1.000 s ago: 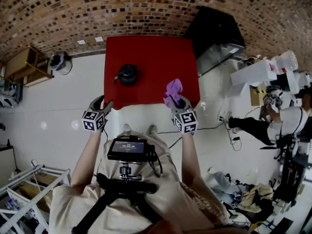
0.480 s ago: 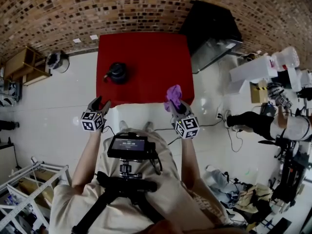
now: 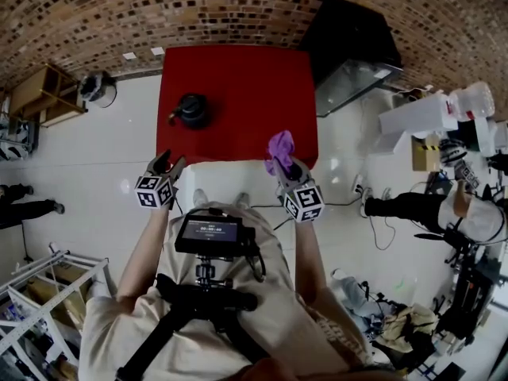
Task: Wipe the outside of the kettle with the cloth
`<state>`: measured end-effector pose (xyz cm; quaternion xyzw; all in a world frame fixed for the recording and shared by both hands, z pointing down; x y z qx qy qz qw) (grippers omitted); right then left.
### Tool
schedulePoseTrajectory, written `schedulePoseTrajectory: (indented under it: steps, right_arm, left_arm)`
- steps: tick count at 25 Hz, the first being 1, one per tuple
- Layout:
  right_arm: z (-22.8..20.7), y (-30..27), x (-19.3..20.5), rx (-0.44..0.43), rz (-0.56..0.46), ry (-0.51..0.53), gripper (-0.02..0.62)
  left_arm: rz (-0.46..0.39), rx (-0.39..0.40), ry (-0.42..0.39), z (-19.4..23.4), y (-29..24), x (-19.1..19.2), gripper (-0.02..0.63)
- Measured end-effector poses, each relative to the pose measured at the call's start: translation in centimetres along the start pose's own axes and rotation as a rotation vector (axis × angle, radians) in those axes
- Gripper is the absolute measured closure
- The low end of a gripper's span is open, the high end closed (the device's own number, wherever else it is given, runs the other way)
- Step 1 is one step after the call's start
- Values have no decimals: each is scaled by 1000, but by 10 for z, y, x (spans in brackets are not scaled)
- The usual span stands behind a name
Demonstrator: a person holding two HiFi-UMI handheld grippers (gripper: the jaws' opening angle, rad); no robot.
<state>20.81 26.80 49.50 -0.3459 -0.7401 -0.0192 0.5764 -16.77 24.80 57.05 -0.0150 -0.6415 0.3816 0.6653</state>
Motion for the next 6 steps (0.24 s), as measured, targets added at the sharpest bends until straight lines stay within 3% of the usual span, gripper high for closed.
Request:
schedulePoseTrajectory:
  steps: [6]
  right_arm:
    - [4,-6,2,-13,8,7,515]
  left_arm:
    - [-29,-29,145,13,4,8,365]
Point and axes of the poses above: the fingertips, and each gripper's own axes: y backward along the fingers, z to its left, x out of its underside, the point moved 6 cm from there along y, backward along the fingers, and after that the axes turned 12 degrees about -y, right-handed, at the moved point
